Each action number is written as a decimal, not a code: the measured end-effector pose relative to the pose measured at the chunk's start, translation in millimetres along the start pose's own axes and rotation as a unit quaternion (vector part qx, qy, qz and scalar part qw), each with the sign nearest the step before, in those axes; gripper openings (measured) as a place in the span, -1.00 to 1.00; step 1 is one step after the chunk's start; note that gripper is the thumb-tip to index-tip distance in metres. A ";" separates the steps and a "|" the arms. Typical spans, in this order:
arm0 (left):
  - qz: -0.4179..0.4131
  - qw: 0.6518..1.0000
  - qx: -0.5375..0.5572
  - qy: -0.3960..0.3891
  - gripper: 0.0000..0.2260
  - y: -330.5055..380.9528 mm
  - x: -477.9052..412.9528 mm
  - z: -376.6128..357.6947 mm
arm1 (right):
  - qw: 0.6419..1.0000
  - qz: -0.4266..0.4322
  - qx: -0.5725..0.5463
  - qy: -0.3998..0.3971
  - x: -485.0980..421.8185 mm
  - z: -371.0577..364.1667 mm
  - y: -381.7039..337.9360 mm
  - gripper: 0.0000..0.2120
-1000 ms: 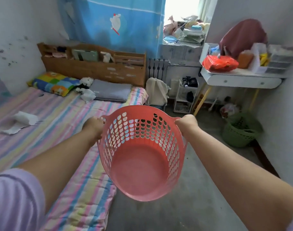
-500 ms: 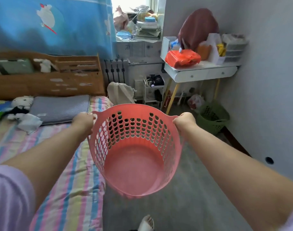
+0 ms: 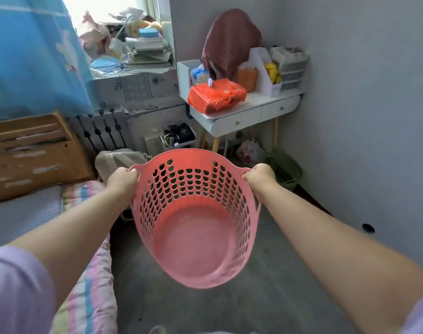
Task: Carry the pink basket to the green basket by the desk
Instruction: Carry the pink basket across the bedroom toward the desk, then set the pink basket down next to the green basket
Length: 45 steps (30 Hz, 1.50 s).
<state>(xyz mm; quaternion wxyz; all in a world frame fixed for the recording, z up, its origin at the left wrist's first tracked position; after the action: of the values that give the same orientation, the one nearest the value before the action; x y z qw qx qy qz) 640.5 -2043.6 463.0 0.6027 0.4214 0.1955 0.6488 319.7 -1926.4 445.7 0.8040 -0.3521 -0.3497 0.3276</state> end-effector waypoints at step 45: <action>-0.214 0.793 -0.336 -0.461 -0.66 395.6 -313.9 -717.8 | 0.801 -0.455 -0.217 0.323 -349.9 338.7 319.8 -0.74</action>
<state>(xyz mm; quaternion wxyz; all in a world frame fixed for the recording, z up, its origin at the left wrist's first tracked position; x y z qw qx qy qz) -191.1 -2236.2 258.6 0.8485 0.3887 -0.2506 0.2572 -227.8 -1910.9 247.2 0.8298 -0.4027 -0.2515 -0.2932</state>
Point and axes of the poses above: each hand's wrist, its own x-axis away from the middle knuckle, its own z-axis out of the back of the hand, y = z × x, the point moved 3 cm from there along -x, towards the middle knuckle, and after that the axes turned 11 degrees about -y, right-handed, at the moved point
